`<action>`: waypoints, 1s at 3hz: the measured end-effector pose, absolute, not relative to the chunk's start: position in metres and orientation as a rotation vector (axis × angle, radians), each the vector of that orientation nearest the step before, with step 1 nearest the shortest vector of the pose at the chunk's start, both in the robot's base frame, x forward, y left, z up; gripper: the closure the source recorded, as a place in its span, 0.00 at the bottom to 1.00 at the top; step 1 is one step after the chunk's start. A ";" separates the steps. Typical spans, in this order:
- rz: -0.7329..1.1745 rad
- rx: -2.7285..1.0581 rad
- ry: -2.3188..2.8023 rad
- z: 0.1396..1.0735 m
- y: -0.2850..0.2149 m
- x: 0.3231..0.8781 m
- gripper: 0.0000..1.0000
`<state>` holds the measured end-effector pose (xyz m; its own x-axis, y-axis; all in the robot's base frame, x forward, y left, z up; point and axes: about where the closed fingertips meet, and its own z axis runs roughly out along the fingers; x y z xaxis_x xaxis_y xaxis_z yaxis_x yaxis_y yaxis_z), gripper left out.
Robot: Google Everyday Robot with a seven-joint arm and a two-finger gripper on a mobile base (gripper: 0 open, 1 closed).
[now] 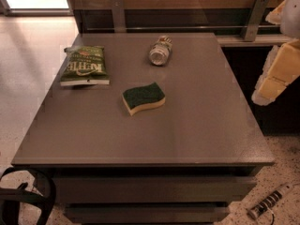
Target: Place 7up can upright
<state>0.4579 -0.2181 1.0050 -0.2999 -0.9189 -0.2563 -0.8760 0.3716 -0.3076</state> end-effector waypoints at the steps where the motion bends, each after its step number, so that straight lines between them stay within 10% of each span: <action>1: -0.068 -1.355 2.312 1.017 -0.208 0.493 0.00; 3: 0.162 -1.011 2.445 1.006 -0.155 0.566 0.00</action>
Offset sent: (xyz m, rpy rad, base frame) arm 0.1251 0.0623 0.0010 0.3801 0.1063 -0.4714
